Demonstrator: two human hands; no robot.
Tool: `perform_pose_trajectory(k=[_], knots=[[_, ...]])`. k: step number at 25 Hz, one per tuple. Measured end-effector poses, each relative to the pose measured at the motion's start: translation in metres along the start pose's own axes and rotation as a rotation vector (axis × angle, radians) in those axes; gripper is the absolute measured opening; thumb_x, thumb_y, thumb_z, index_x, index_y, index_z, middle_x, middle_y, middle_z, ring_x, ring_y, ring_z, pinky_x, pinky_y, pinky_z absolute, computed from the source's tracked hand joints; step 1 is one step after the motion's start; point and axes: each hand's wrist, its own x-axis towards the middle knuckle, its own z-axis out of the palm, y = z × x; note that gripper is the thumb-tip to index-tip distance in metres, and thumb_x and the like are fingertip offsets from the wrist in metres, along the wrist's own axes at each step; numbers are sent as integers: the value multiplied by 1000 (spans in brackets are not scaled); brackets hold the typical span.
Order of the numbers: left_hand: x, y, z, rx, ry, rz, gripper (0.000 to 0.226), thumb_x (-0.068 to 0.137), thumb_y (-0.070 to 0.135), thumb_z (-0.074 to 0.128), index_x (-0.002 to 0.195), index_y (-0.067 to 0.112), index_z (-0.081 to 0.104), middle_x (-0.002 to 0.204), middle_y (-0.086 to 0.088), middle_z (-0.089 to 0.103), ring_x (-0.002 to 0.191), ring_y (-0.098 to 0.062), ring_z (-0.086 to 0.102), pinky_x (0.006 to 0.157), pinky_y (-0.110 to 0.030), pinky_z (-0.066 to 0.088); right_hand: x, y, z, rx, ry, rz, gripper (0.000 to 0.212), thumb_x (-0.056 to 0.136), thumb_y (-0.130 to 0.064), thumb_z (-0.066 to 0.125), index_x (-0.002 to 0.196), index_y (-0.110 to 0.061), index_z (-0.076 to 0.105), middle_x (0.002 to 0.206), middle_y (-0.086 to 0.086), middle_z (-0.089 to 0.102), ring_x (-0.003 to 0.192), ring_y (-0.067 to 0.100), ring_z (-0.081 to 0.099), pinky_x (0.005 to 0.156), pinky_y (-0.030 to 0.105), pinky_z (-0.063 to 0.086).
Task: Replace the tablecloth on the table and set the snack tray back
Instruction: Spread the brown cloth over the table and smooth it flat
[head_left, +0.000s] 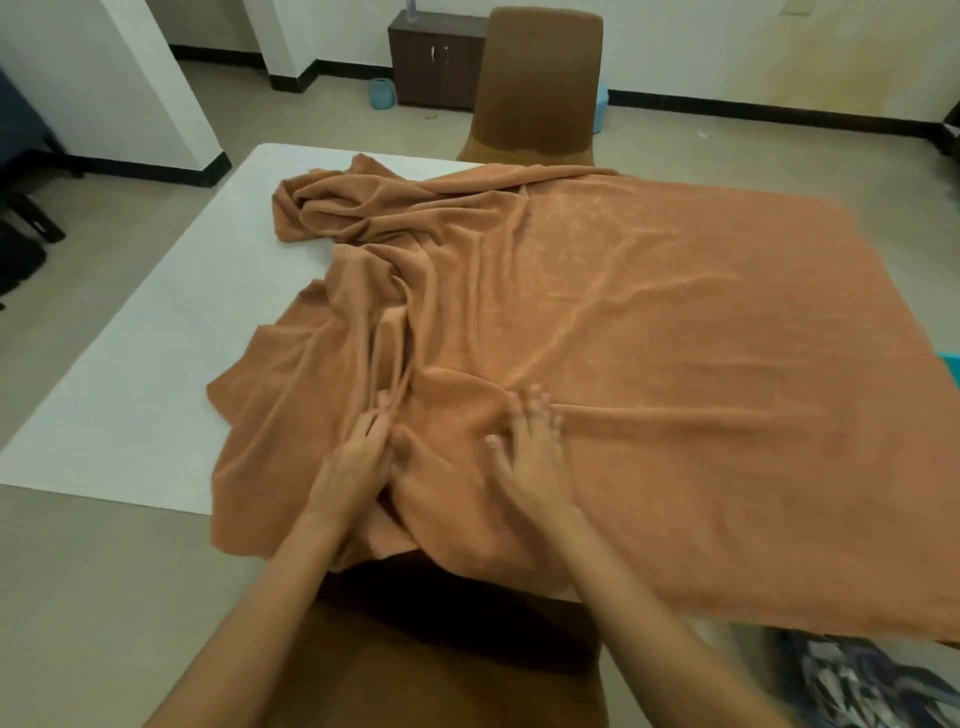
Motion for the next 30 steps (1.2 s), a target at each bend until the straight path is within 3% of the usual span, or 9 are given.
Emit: perform_pose_trajectory(k=[2, 4, 6, 11, 18, 22, 25, 30], knots=[[-5, -41, -17, 44, 24, 70, 62, 89, 48, 49, 142, 18, 38, 146, -7, 37, 122, -28, 49, 94, -38, 46, 3, -43, 35, -132, -76, -36, 74, 90, -65, 21, 152, -27, 17, 161, 4, 6, 148, 20, -4, 118, 49, -5], [-10, -86, -26, 93, -60, -23, 86, 80, 72, 40, 151, 27, 22, 157, -1, 22, 143, -21, 21, 113, -35, 19, 4, -53, 49, -238, -57, -7, 74, 88, -70, 23, 151, -33, 17, 160, 1, 9, 148, 18, -2, 118, 48, -8], [-14, -131, -33, 158, -69, -116, 92, 77, 82, 23, 152, 29, 16, 159, 1, 17, 146, -19, 9, 117, -35, 8, 8, -56, 55, -241, -36, -12, 74, 86, -71, 28, 150, -35, 20, 160, -1, 12, 148, 16, 2, 118, 46, -5], [-5, -209, -68, 152, -27, -360, 88, 77, 82, 17, 152, 36, 9, 160, 0, 10, 146, -25, 10, 117, -44, 13, 14, -69, 64, -251, -5, 17, 71, 86, -69, 34, 149, -39, 21, 159, -4, 16, 147, 13, 8, 119, 44, 3], [-10, -268, -106, 132, -6, -483, 96, 69, 86, 19, 150, 35, 19, 159, 0, 17, 144, -29, 19, 114, -48, 21, 21, -69, 60, -308, -17, 27, 67, 87, -67, 31, 148, -42, 20, 159, -6, 16, 147, 13, 10, 119, 43, 5], [-12, -289, -119, 93, -66, -375, 99, 64, 86, 29, 148, 34, 26, 158, 4, 19, 145, -24, 17, 116, -44, 20, 27, -64, 53, -331, -40, 0, 68, 87, -68, 26, 149, -41, 18, 159, -6, 14, 147, 12, 8, 119, 42, 5], [-16, -304, -122, 99, -129, -301, 100, 63, 85, 34, 149, 36, 21, 159, 9, 14, 146, -19, 12, 116, -41, 17, 20, -64, 57, -329, -67, 2, 70, 85, -69, 27, 149, -42, 16, 159, -8, 14, 147, 9, 7, 119, 42, 7], [6, -349, -150, 85, -405, 137, 104, 66, 84, 48, 151, 40, 6, 158, 19, -3, 146, -5, -2, 118, -35, 11, 28, -58, 54, -347, -37, 18, 73, 84, -70, 27, 149, -38, 23, 158, -5, 20, 146, 13, 12, 118, 44, 12]])
